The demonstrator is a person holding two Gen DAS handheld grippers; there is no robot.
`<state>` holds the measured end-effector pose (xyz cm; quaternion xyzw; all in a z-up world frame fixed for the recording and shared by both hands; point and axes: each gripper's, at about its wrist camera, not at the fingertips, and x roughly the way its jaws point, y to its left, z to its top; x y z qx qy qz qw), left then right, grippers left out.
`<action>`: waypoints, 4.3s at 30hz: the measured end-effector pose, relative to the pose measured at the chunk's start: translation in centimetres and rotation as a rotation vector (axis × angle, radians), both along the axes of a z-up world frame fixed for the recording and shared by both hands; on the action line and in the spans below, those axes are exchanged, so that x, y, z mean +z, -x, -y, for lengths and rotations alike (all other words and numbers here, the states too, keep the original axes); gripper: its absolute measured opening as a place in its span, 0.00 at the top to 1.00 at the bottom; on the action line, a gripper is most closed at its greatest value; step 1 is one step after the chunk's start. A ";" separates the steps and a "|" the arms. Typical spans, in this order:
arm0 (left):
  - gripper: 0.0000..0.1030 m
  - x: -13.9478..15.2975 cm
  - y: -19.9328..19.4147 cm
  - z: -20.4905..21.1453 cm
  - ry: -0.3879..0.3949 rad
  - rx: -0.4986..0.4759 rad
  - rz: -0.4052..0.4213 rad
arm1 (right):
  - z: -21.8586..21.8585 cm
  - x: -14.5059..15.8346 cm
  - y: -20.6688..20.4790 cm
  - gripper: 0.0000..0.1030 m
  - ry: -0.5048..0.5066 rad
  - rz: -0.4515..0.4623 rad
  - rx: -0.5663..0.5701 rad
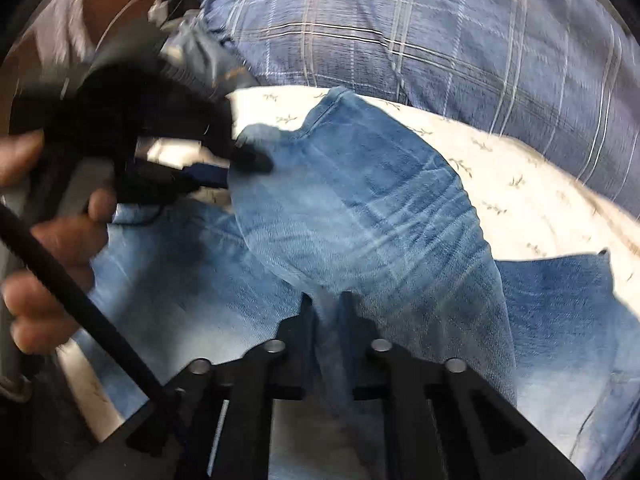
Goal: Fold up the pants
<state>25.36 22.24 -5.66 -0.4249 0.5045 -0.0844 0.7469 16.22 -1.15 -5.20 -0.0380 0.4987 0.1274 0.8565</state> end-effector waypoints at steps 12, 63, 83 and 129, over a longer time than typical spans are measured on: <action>0.92 8.5 17.2 -3.3 -0.126 0.132 0.359 | -0.6 8.1 8.3 0.95 -0.232 0.185 0.115; 0.38 8.3 27.5 25.7 -0.816 -0.338 0.543 | 26.1 6.2 20.4 0.32 -0.241 0.199 -0.659; 0.38 8.9 28.0 35.9 -0.934 -0.555 0.591 | 33.3 8.9 22.6 0.32 -0.292 0.179 -0.688; 0.24 1.8 26.2 49.4 -1.046 -1.061 0.806 | 41.0 3.1 19.6 0.31 -0.534 0.049 -0.718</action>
